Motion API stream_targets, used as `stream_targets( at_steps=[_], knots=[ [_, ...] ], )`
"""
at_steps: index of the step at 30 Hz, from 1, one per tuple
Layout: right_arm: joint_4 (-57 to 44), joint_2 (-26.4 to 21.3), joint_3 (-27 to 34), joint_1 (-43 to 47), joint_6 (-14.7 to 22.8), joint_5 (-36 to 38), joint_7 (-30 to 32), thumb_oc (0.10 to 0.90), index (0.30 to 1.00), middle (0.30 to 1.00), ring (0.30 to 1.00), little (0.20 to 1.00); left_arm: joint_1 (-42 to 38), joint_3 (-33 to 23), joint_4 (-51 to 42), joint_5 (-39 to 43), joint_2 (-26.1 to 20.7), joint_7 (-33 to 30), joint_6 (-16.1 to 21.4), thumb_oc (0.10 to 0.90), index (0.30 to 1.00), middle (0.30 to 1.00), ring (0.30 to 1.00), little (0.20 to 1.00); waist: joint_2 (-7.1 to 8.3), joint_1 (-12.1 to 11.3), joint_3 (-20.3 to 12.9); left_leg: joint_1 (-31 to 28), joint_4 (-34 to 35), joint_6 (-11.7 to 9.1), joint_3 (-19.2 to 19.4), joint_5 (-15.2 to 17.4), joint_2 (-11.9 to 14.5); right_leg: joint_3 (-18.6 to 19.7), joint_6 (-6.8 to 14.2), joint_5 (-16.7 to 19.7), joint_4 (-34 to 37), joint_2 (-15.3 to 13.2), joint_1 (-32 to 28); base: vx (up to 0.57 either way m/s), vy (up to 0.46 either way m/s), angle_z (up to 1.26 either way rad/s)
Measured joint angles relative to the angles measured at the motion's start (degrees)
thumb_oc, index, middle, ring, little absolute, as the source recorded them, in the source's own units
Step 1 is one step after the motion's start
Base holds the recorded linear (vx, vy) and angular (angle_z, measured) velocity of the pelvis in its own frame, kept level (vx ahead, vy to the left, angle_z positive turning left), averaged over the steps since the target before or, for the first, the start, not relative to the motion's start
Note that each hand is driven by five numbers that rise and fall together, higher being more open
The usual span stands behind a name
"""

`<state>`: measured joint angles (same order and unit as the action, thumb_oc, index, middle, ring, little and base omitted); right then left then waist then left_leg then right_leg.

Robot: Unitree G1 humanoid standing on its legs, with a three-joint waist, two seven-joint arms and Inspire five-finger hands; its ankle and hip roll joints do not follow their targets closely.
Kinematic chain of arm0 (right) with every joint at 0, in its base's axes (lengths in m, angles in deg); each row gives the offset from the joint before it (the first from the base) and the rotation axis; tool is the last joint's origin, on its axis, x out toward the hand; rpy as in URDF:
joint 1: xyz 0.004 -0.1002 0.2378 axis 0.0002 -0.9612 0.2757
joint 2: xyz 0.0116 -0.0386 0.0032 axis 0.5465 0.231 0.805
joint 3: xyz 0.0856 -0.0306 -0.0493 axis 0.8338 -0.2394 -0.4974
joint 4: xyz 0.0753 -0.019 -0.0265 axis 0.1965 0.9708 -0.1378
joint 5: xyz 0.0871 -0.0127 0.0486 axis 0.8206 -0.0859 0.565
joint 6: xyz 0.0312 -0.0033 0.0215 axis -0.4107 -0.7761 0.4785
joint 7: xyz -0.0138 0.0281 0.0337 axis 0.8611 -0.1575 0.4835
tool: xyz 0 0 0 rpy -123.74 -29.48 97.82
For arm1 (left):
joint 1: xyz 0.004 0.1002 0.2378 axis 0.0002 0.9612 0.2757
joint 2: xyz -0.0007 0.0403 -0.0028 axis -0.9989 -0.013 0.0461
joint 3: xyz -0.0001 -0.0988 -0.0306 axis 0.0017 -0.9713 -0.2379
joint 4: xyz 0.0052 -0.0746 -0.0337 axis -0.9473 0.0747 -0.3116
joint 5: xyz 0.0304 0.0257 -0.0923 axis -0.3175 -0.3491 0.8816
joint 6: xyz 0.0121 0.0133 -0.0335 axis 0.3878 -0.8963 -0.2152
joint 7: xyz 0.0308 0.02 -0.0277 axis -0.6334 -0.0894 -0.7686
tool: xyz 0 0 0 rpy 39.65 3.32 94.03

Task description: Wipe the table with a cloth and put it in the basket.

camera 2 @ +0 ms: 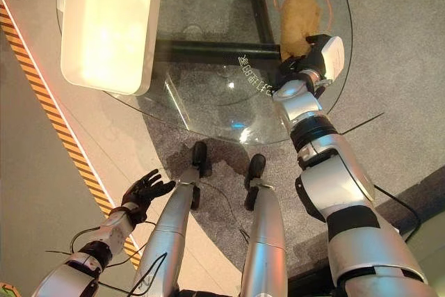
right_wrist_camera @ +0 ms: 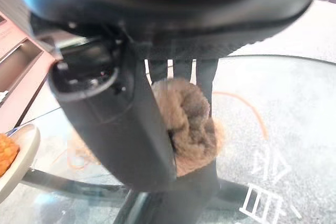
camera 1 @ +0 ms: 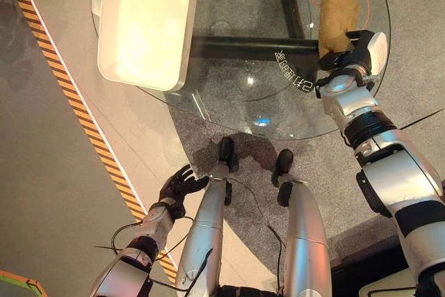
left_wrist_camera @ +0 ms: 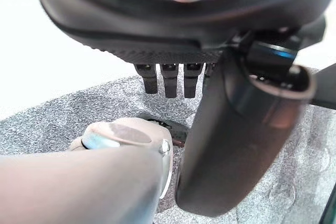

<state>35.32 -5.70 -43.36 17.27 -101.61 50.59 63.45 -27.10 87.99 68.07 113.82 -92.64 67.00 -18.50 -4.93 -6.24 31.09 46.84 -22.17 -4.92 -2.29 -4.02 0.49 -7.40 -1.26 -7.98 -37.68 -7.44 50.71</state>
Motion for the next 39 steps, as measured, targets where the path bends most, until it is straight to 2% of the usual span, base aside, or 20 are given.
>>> stream_targets(
  at_steps=[15, 26, 33, 39],
  knots=[
    [0.54, -0.08, -0.70, 0.00, 0.33, -1.23, -1.44, 0.100, 0.300, 0.300, 0.300, 0.200, -0.01, 0.17, -0.06, 0.02, 0.02, -0.01, 0.00, 0.800, 0.900, 0.900, 0.900, 0.900, -0.41, 0.03, -0.06, -0.10, 0.15, -0.24, -0.16, -0.48, 0.05, -0.11, -0.18, 0.08, -0.18, 0.01, 0.04, 0.00, 0.000, 0.00],
    [-1.08, -0.87, -6.63, -0.20, 1.17, -16.90, -8.53, 0.100, 0.300, 0.300, 0.300, 0.200, -0.07, 0.17, -1.32, 0.02, 0.05, -0.12, -0.01, 0.800, 0.900, 0.900, 0.900, 0.900, -0.51, 0.46, -0.03, 0.17, 1.15, -0.57, -0.15, -0.83, 0.40, -0.17, -0.26, 0.09, -0.05, 0.34, 0.78, 0.00, 0.000, 0.00],
    [-3.29, -2.23, -9.08, -0.50, 1.93, -23.76, -12.49, 0.100, 0.300, 0.300, 0.300, 0.200, -0.07, 0.20, -1.24, 0.02, 0.30, -0.14, 0.00, 0.800, 0.900, 0.900, 0.900, 0.900, -1.71, 0.46, -0.09, 0.19, 1.32, -0.67, -0.16, -0.90, 0.55, -0.27, -0.34, 0.03, -0.10, 0.48, 0.92, 0.00, 0.000, 0.00],
    [-4.88, -2.44, -11.16, -0.57, 3.36, -25.94, -14.88, 0.100, 0.300, 0.300, 0.300, 0.200, -0.07, 0.20, -1.36, 0.02, 0.30, -0.11, 0.00, 0.800, 0.900, 0.900, 0.900, 0.900, -1.76, 0.44, -0.12, 0.01, 2.14, -0.89, -0.17, -1.27, 0.63, -0.52, -0.32, -0.09, -0.03, 0.51, 1.04, 0.00, 0.000, 0.00]
  ],
)
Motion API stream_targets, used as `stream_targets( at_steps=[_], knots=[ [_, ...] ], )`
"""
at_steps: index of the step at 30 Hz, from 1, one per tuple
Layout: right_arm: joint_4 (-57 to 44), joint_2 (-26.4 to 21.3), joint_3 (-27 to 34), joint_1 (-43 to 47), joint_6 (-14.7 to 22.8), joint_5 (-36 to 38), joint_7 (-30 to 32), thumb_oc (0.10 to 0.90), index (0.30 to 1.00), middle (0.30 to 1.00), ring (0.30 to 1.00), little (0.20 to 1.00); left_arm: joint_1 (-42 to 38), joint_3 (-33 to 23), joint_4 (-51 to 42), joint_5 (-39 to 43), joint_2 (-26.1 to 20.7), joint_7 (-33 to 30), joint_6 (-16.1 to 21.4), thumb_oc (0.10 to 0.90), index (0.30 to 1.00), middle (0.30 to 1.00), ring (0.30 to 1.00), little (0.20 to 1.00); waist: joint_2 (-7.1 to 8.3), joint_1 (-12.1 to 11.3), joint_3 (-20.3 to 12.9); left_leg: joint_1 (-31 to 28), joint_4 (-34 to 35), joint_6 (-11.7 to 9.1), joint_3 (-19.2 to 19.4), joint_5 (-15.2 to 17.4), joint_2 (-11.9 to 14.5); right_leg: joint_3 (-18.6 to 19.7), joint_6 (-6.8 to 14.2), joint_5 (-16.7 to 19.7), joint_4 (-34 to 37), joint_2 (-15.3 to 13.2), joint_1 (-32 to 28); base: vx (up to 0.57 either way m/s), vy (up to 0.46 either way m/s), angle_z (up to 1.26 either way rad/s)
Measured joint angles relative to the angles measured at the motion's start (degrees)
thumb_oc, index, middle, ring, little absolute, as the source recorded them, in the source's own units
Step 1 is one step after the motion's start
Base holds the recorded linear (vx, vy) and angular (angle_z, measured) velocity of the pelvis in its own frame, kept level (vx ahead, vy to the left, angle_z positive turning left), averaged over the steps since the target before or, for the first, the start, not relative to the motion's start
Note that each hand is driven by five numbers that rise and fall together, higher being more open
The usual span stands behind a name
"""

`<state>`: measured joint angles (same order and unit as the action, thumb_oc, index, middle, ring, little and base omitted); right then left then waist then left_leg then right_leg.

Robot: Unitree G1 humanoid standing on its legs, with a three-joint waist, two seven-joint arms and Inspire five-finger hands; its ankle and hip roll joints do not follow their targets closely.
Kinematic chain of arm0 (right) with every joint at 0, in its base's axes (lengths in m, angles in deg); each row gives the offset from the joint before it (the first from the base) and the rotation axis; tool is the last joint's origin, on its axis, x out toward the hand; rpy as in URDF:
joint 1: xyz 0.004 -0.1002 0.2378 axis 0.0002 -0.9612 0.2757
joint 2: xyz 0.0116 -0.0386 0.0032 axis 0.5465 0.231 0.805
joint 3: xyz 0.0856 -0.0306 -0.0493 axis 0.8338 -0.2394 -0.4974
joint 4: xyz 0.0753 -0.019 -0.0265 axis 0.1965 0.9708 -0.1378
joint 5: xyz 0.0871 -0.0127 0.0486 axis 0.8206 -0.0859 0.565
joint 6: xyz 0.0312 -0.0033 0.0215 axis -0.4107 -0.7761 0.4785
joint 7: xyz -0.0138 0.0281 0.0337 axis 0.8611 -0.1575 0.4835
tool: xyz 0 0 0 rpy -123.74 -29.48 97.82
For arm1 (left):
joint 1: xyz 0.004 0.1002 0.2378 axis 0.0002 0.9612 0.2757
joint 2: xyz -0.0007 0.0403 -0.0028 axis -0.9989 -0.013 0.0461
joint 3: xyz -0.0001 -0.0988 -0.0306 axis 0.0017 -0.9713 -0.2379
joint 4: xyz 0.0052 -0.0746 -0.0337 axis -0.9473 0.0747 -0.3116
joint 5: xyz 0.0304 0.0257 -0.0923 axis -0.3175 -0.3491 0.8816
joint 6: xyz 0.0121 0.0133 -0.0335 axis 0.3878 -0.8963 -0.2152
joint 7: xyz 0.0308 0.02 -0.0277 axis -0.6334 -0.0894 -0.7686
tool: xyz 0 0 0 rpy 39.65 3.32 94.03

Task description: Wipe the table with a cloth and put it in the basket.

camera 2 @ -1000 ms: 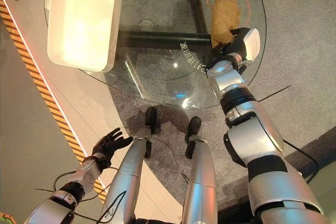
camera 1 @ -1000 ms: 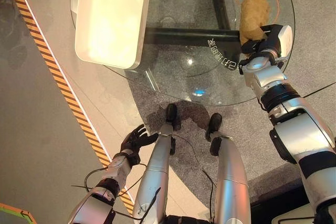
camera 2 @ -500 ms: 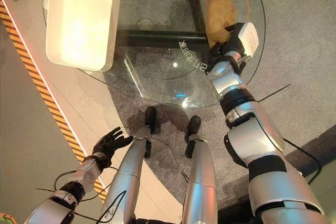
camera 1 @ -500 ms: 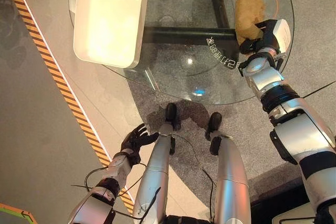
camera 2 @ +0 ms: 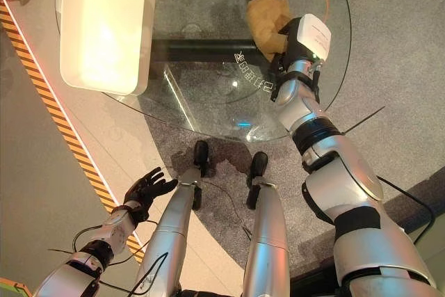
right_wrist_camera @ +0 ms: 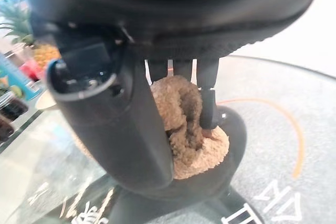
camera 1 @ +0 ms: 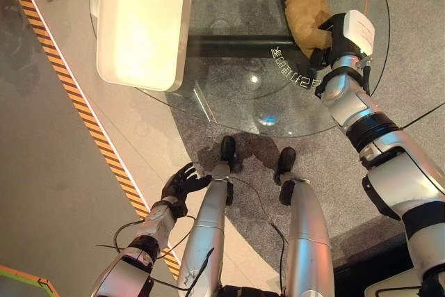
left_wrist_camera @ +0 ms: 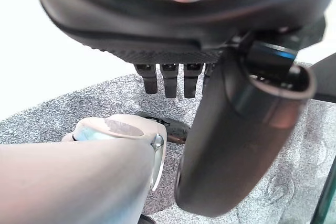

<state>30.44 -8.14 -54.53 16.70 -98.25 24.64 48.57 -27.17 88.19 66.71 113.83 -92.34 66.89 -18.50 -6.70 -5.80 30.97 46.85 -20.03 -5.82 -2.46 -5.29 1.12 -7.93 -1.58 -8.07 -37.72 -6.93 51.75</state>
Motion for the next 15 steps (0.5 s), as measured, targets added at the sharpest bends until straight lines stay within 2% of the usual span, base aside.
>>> stream_targets(
  at_steps=[11, 15],
  knots=[
    [-2.06, 0.24, -2.21, -0.20, 2.41, -1.11, -4.72, 0.100, 0.300, 0.300, 0.300, 0.200, -0.03, 0.09, -1.19, -0.01, 0.02, -0.22, -0.09, 0.800, 0.900, 0.900, 0.900, 0.900, -0.27, -0.25, -0.06, 0.05, 0.24, -0.24, -0.51, -0.22, 0.00, -0.66, -0.42, -0.07, -0.20, -0.12, 0.00, 0.00, 0.000, 0.00],
    [-4.83, 0.67, -3.67, -1.03, 3.23, -1.11, -6.66, 0.100, 0.300, 0.300, 0.300, 0.200, -0.21, 0.27, -2.09, 0.00, 0.11, -0.25, -0.20, 0.800, 0.900, 0.900, 0.900, 0.900, -1.07, -0.30, -0.11, 0.02, 0.99, -0.44, -1.20, -0.69, -0.14, -0.99, -0.71, -0.27, -0.24, -0.33, 0.00, 0.01, 0.013, 0.07]
  ],
)
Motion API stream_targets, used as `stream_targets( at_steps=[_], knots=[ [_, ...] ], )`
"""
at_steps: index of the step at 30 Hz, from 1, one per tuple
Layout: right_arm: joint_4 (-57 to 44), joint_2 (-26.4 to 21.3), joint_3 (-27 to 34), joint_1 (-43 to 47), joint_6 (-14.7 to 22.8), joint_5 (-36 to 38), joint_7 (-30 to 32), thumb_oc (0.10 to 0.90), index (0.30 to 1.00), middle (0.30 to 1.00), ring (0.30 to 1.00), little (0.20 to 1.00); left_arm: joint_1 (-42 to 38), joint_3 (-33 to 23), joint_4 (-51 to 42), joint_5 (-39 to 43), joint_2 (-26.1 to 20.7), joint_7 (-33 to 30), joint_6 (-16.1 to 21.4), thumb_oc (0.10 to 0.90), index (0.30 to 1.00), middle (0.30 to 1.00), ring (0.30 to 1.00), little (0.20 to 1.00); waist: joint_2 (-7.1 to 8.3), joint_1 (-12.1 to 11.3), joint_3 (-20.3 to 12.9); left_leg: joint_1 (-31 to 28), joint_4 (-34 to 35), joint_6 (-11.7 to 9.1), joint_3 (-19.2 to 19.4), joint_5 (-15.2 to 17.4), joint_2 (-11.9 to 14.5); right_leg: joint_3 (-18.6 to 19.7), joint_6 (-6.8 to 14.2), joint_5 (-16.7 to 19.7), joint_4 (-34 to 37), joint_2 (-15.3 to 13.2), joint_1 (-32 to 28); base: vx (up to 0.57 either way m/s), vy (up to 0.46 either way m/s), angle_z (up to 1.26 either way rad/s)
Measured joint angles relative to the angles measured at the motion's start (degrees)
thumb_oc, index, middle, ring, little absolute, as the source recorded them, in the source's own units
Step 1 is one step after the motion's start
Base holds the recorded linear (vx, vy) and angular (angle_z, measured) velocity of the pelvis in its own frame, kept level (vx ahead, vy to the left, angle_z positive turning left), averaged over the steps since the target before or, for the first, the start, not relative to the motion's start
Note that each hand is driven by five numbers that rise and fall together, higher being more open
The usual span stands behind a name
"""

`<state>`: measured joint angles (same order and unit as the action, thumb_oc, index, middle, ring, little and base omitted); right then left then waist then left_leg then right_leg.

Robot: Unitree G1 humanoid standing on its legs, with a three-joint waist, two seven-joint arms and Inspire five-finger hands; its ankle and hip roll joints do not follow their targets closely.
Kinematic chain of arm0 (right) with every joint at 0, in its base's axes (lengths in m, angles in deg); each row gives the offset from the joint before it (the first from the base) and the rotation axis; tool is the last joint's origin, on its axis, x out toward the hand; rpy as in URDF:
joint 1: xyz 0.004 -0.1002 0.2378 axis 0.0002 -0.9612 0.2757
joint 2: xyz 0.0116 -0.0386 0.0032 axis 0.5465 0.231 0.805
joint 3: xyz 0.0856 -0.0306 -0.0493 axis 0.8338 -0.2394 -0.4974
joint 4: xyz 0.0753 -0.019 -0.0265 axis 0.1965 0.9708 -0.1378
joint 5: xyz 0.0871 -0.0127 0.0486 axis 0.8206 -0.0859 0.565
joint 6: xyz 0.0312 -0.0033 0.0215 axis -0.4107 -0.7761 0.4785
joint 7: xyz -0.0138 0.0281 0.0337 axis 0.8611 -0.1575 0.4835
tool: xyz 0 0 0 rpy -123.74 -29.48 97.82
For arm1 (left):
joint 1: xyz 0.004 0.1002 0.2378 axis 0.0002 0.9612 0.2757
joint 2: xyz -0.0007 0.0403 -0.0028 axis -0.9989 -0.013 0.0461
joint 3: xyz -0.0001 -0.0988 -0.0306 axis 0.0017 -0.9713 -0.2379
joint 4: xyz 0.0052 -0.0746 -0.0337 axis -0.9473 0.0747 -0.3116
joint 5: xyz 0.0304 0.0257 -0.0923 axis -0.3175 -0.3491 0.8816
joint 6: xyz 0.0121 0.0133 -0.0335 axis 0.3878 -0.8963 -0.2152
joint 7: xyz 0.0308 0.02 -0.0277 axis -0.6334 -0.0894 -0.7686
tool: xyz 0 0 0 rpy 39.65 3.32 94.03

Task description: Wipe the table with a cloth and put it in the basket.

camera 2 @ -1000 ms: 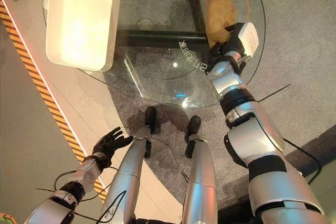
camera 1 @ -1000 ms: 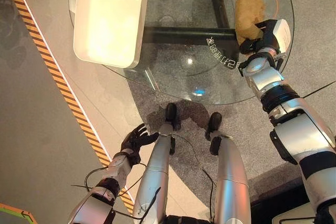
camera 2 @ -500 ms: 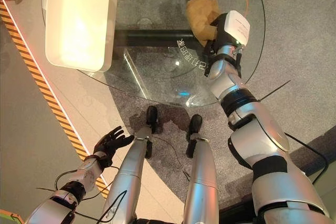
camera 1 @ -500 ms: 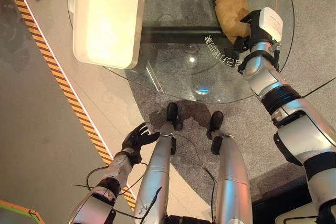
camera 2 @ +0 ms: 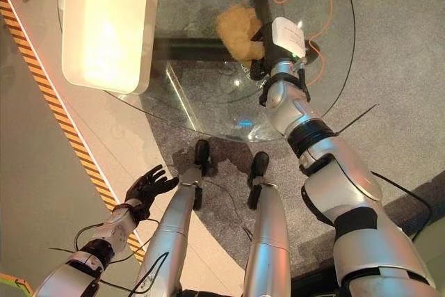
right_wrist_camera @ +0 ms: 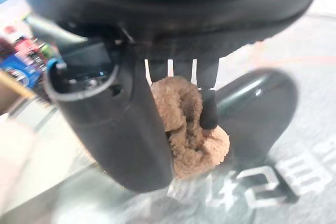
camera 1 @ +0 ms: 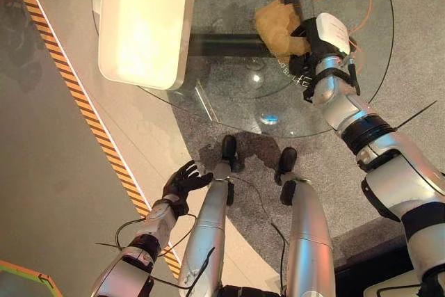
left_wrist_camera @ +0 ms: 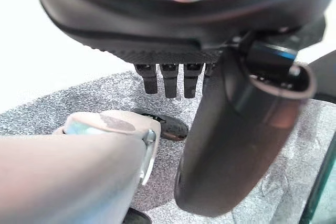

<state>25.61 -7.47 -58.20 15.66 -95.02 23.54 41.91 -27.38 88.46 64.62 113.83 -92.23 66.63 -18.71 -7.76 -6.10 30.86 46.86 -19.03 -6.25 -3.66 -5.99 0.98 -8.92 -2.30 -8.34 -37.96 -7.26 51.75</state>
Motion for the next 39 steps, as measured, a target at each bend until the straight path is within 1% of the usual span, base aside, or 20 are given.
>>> stream_targets(
  at_steps=[5, 10, 13, 16, 21, 34, 39],
  knots=[
    [-1.53, 2.46, -1.22, -1.07, 1.09, -0.03, -2.68, 0.100, 0.300, 0.300, 0.300, 0.200, 0.00, -0.01, -0.13, 0.00, 0.17, -0.33, -0.07, 0.800, 0.900, 0.900, 0.900, 0.900, -0.30, -0.15, -0.08, -0.15, 0.09, -0.04, -0.06, -0.03, -0.01, -0.09, -0.23, -0.30, -0.39, -0.07, 0.02, 0.00, 0.006, 0.02],
    [-3.63, 4.90, -4.64, -2.76, 2.31, -0.06, -6.56, 0.100, 0.300, 0.300, 0.300, 0.200, 0.00, -0.01, -0.73, 0.00, 0.46, -0.69, -0.11, 0.800, 0.900, 0.900, 0.900, 0.900, -0.30, -0.40, -0.08, -0.32, 0.15, -0.05, -0.13, -0.03, -0.28, -0.12, -0.18, -0.74, -0.97, -0.42, 0.04, 0.00, 0.004, 0.02],
    [-4.71, 6.21, -5.54, -4.19, 2.79, -0.09, -8.65, 0.100, 0.300, 0.300, 0.300, 0.200, 0.00, -0.01, -0.99, 0.00, 0.46, -0.71, -0.19, 0.800, 0.900, 0.900, 0.900, 0.900, -0.30, -0.73, -0.08, -0.32, 0.20, -0.05, -0.16, -0.03, -0.41, -0.13, -0.15, -0.88, -1.13, -0.57, 0.10, 0.00, 0.000, 0.00],
    [-5.13, 6.65, -6.48, -4.89, 3.60, -0.48, -10.12, 0.100, 0.300, 0.300, 0.300, 0.200, -0.01, 0.00, -1.01, 0.00, 0.49, -0.70, -0.21, 0.800, 0.900, 0.900, 0.900, 0.900, -0.30, -0.99, -0.08, -0.32, 0.39, -0.07, -0.17, -0.04, -0.46, -0.16, -0.09, -0.94, -1.12, -0.64, 0.14, 0.00, 0.000, 0.00],
    [-6.83, 6.60, -6.50, -5.72, 3.59, -2.54, -11.54, 0.100, 0.300, 0.300, 0.300, 0.200, -0.01, 0.00, -1.02, -0.01, 0.53, -0.72, -0.24, 0.800, 0.900, 0.900, 0.900, 0.900, -0.30, -1.19, -0.08, -0.32, 0.96, -0.18, -0.19, -0.29, -0.49, -0.21, -0.10, -0.98, -1.01, -0.69, 0.32, 0.00, 0.000, 0.00],
    [-6.62, 6.60, -6.72, -5.84, 3.59, -3.09, -11.32, 0.100, 0.300, 0.300, 0.300, 0.200, -0.18, 0.14, -0.98, 0.00, 1.63, -0.80, -0.26, 0.800, 0.900, 0.900, 0.900, 0.900, -0.30, -1.21, -0.08, -0.42, 0.92, -0.17, -0.21, -0.45, -0.65, -0.21, -0.10, -0.98, -1.33, -0.90, 0.32, 0.00, 0.000, 0.00],
    [-4.05, 7.47, -6.54, -5.97, 4.31, -2.49, -8.26, 0.100, 0.300, 0.300, 0.300, 0.200, -0.22, 1.49, -0.90, 0.02, 1.57, -0.75, -0.32, 0.800, 0.900, 0.900, 0.900, 0.900, -0.30, -1.41, -0.08, -0.62, 0.93, -0.08, -0.23, -0.66, -0.92, -0.14, -0.07, -1.01, -1.76, -1.21, 0.31, 0.00, 0.000, 0.00]
  ],
)
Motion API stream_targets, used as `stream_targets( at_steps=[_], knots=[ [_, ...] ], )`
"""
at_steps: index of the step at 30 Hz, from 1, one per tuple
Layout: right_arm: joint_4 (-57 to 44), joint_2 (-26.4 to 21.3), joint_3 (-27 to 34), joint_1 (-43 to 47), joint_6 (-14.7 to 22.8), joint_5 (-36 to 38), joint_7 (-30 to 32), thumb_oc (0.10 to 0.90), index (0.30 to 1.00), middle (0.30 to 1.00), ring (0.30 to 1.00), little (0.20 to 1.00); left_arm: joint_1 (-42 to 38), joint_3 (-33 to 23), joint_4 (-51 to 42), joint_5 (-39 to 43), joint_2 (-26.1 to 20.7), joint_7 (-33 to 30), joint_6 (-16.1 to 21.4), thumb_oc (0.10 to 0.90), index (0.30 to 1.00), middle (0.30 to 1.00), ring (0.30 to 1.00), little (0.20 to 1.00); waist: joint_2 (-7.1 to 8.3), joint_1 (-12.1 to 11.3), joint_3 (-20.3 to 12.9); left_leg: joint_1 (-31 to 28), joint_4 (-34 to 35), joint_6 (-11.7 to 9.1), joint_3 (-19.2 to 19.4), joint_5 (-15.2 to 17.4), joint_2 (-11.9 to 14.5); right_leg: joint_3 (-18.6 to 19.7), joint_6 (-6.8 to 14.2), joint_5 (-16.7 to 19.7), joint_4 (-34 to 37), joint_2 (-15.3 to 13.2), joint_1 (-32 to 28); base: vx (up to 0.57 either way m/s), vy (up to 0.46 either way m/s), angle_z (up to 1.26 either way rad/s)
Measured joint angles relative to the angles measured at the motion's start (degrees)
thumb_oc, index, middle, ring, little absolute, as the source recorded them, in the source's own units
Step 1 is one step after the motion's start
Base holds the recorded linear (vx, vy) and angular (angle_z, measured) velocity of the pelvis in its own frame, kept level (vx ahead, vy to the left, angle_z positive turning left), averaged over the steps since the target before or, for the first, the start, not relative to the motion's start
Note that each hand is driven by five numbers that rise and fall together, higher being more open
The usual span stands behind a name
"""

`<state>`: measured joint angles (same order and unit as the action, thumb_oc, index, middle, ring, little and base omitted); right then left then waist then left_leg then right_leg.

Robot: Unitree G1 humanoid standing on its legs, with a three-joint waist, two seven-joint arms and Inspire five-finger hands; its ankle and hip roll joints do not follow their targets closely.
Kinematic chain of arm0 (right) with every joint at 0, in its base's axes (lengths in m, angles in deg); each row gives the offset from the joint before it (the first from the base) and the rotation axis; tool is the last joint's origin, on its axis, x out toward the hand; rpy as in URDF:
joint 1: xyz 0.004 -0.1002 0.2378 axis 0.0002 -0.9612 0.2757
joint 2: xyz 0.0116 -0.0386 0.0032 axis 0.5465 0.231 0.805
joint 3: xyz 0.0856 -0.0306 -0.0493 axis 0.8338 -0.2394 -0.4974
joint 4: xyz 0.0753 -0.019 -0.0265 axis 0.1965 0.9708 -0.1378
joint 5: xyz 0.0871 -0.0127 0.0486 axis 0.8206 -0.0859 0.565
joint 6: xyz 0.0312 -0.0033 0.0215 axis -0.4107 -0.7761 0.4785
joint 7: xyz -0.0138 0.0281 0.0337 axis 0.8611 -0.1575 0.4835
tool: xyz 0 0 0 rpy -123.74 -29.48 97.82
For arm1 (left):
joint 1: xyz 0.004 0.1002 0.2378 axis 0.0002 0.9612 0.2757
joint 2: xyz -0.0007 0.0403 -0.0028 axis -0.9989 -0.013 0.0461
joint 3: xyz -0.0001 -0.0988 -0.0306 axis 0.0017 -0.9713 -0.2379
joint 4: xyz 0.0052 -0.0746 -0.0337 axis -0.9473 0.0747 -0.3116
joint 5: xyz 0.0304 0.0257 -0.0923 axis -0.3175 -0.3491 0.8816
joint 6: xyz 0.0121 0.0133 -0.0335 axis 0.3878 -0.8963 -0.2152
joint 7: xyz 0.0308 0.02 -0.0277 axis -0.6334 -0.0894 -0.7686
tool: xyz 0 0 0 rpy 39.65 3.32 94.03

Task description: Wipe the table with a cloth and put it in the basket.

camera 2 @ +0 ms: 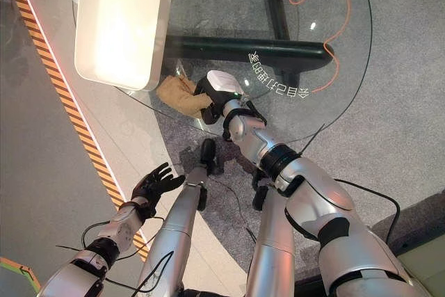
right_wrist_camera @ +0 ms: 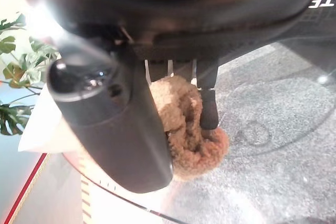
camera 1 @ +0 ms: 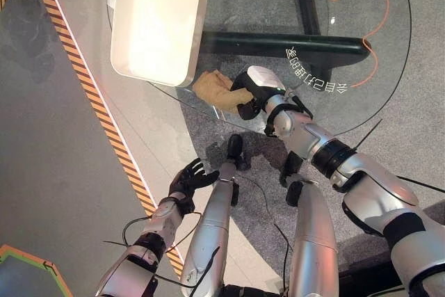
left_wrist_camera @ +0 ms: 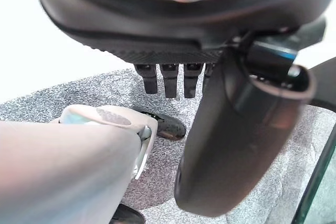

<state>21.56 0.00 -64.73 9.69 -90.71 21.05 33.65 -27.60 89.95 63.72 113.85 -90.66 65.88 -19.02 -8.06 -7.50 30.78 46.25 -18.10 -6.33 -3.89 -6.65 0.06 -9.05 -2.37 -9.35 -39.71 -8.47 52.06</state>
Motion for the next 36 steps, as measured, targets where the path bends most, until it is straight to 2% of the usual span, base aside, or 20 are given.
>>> stream_targets(
  at_steps=[6, 11, 13, 19, 28, 33, 36],
  knots=[
    [6.29, 1.70, 1.65, 0.04, 2.89, 2.86, 6.52, 0.100, 0.300, 0.300, 0.300, 0.200, 0.18, 0.43, 1.30, 0.03, -0.02, 0.48, 0.04, 0.800, 0.900, 0.900, 0.900, 0.900, -0.02, -0.23, -0.01, -0.25, -0.04, 0.18, 0.01, 0.18, -0.06, -0.14, 0.27, -0.51, -0.23, -0.23, -0.27, 0.02, -0.004, 0.03],
    [9.52, 1.45, 8.32, 0.58, 3.45, 7.29, 13.37, 0.100, 0.300, 0.300, 0.300, 0.200, 0.37, 0.67, 1.73, 0.05, -0.05, 0.64, 0.07, 0.800, 0.900, 0.900, 0.900, 0.900, -0.02, -0.81, -0.02, -0.15, -0.03, 0.44, 0.13, -0.02, -0.39, -0.18, 0.33, -0.46, -0.31, -0.71, -0.32, 0.03, -0.008, 0.05],
    [10.92, -0.30, 10.84, 2.09, 2.38, 8.04, 17.63, 0.100, 0.300, 0.300, 0.300, 0.200, 0.37, 0.68, 1.78, 0.05, -0.08, 0.78, 0.06, 0.800, 0.900, 0.900, 0.900, 0.900, -0.02, -1.00, -0.02, 0.00, -0.07, 0.53, 0.25, -0.08, -0.57, -0.13, 0.60, -0.29, -0.11, -0.94, -0.29, 0.00, 0.000, 0.00],
    [12.70, -6.28, 13.45, 4.26, 1.30, 9.40, 23.44, 0.100, 0.300, 0.300, 0.300, 0.200, 0.33, 0.63, 1.77, 0.49, -0.31, 1.05, 0.08, 0.800, 0.900, 0.900, 0.900, 0.900, -0.02, -1.02, -0.01, 0.44, -0.16, 0.96, 0.46, -0.15, -0.87, -0.01, 1.01, -0.12, 0.03, -1.28, 0.00, 0.00, 0.000, 0.00],
    [14.19, -10.02, 15.71, 4.86, 1.00, 11.64, 29.80, 0.100, 0.300, 0.300, 0.300, 0.200, 0.32, 0.58, 1.47, 2.19, -1.21, 1.41, 0.27, 0.800, 0.900, 0.900, 0.900, 0.900, 0.03, -0.01, 0.02, 1.39, -0.93, 1.45, 1.01, 0.15, -0.72, 0.23, 1.17, 0.16, 0.76, -1.08, 0.43, 0.00, -0.002, -0.02],
    [17.41, -11.02, 20.25, 4.98, 0.99, 13.97, 33.91, 0.100, 0.300, 0.300, 0.300, 0.200, 0.32, 0.47, 1.42, 2.28, -2.51, 2.46, 0.31, 0.800, 0.900, 0.900, 0.900, 0.900, 0.05, -0.04, 0.03, 1.59, -0.98, 1.62, 1.08, 0.26, -0.79, 0.28, 1.42, 0.36, 1.15, -1.10, 0.43, 0.00, 0.000, 0.00],
    [18.18, -12.54, 20.47, 5.04, 0.98, 14.24, 35.30, 0.100, 0.300, 0.300, 0.300, 0.200, 0.33, 0.45, 1.14, 3.17, -2.89, 2.52, 0.31, 0.800, 0.900, 0.900, 0.900, 0.900, 0.06, 0.06, 0.04, 2.09, -1.00, 1.71, 1.11, 0.31, -0.81, 0.29, 1.61, 0.66, 1.60, -1.07, 0.71, 0.00, 0.000, 0.00]
  ],
)
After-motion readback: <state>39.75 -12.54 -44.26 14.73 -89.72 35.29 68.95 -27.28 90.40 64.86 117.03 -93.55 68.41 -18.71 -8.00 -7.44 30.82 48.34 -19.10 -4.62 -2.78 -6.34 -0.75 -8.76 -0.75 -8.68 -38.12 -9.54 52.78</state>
